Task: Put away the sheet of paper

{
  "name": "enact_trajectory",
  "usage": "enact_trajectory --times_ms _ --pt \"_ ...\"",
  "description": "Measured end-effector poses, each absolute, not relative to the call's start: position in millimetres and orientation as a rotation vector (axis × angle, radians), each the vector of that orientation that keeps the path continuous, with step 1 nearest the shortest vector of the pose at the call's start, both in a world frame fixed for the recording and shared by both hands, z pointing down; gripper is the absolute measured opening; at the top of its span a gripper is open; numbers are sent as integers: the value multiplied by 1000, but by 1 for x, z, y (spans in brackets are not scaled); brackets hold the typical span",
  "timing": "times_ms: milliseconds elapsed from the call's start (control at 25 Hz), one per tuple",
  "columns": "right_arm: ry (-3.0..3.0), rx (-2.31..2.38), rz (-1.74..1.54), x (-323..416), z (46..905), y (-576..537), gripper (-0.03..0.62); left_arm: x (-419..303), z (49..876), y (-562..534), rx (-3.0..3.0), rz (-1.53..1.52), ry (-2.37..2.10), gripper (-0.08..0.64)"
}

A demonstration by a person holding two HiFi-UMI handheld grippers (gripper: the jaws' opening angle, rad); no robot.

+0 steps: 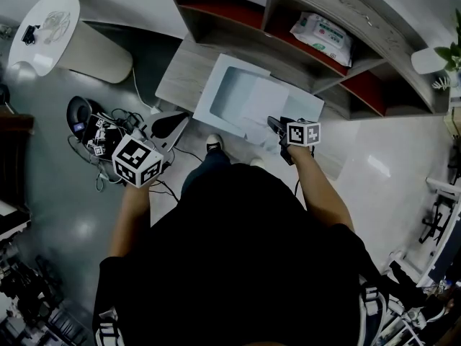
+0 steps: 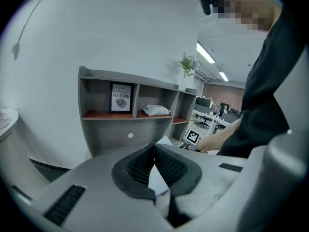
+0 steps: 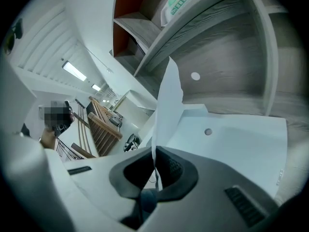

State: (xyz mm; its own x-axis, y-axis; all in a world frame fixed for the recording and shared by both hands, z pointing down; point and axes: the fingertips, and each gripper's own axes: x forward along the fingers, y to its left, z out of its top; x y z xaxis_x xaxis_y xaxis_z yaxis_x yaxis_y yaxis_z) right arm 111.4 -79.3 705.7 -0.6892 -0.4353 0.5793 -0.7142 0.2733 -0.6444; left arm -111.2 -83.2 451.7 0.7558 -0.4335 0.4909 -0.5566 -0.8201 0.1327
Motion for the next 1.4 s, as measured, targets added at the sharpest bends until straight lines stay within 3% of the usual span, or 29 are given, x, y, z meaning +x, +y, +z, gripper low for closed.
enact_trajectory --times_ms 1400 --pt "-1967 1143 1639 170 810 -114 14 -116 470 -136 2629 720 -765 20"
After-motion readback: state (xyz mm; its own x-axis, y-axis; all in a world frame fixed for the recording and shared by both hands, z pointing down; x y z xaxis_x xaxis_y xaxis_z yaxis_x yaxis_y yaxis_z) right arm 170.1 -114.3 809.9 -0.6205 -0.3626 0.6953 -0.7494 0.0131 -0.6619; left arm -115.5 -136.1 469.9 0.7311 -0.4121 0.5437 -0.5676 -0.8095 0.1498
